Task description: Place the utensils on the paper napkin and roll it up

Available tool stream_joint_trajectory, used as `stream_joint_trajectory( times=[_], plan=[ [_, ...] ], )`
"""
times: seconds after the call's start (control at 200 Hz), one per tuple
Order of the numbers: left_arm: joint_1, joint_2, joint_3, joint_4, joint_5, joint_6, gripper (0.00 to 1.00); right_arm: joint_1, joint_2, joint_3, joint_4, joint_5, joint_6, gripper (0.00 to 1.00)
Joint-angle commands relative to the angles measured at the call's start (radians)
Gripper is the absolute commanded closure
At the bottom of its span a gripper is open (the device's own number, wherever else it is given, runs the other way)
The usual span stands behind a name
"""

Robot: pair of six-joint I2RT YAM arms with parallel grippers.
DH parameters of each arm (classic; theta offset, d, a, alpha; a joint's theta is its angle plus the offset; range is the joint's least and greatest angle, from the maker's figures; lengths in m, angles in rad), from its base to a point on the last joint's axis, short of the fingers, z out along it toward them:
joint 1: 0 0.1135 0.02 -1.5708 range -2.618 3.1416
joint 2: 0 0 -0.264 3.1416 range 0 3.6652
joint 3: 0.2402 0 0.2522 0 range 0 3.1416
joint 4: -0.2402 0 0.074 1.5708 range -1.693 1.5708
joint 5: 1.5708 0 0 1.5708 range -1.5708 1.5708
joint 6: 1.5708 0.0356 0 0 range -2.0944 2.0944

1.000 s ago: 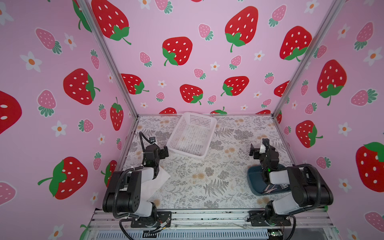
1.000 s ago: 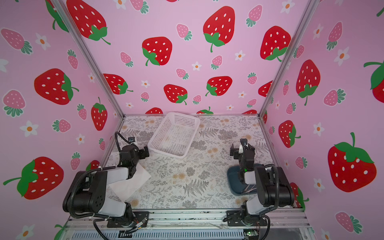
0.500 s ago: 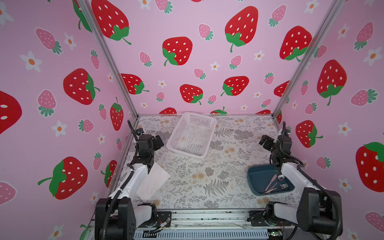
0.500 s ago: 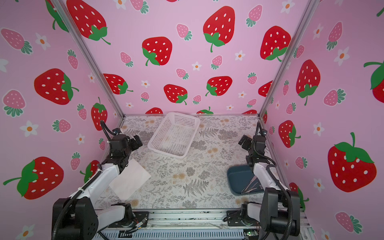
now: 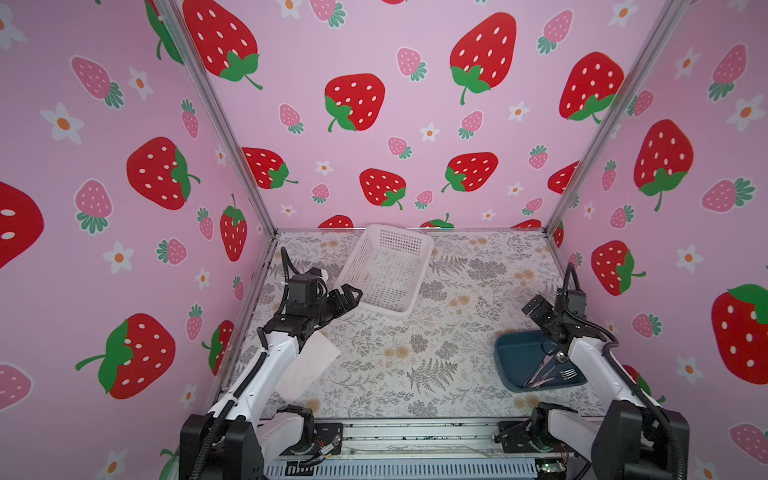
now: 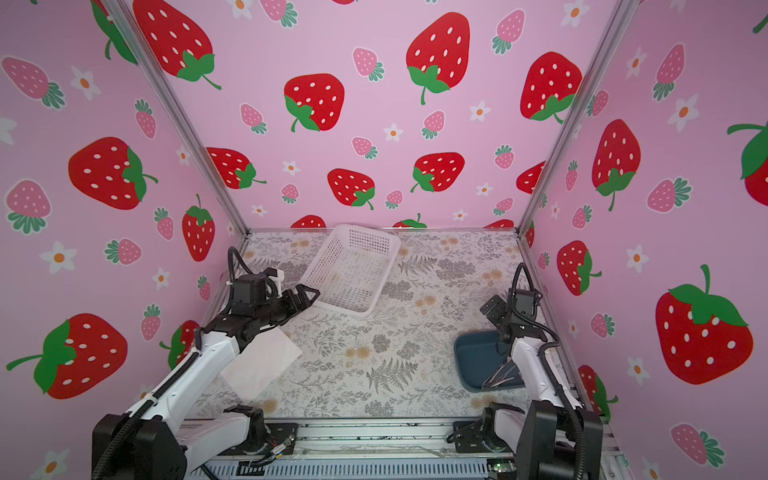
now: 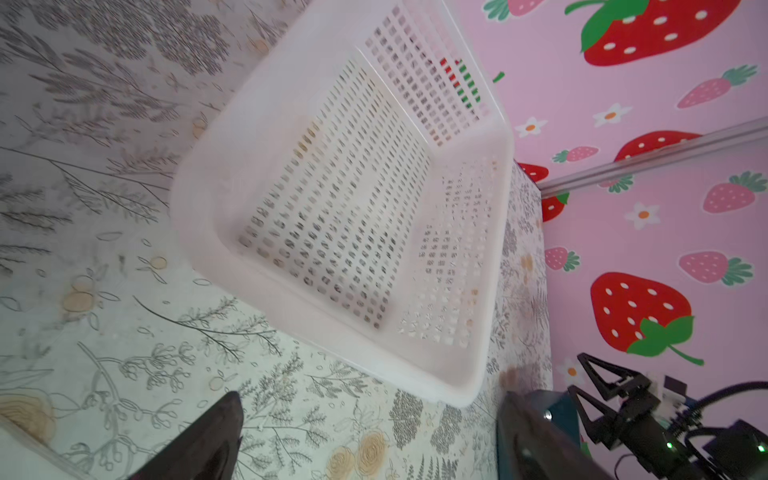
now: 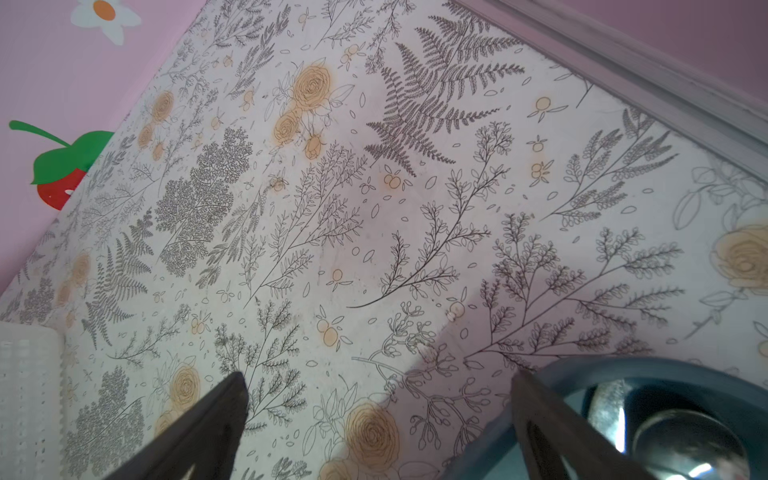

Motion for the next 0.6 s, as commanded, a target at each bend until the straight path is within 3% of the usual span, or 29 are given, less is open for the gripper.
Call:
stream_joint_trajectory(
  times=[0.0,0.27,0.435,0.595],
  plan=[
    [-0.047,0.015,0.013,-0.052,0.046,-0.048,0.03,0.001,-0.016,-0.013,-0.109,0.039,0.018,0.0],
    [-0.096,0.095,0.016,0.021,0.035,-0.077,0.03,0.001,-0.129,0.125,-0.295,0.117,-0.041,0.0],
    [-0.095,0.166,0.044,0.079,0.032,-0.112,0.03,0.001,-0.24,0.057,-0.373,0.107,0.059,0.0],
    [-0.094,0.248,0.111,0.075,0.017,-0.103,0.03,0.0,-0.242,-0.022,-0.333,0.025,0.087,0.0]
  ],
)
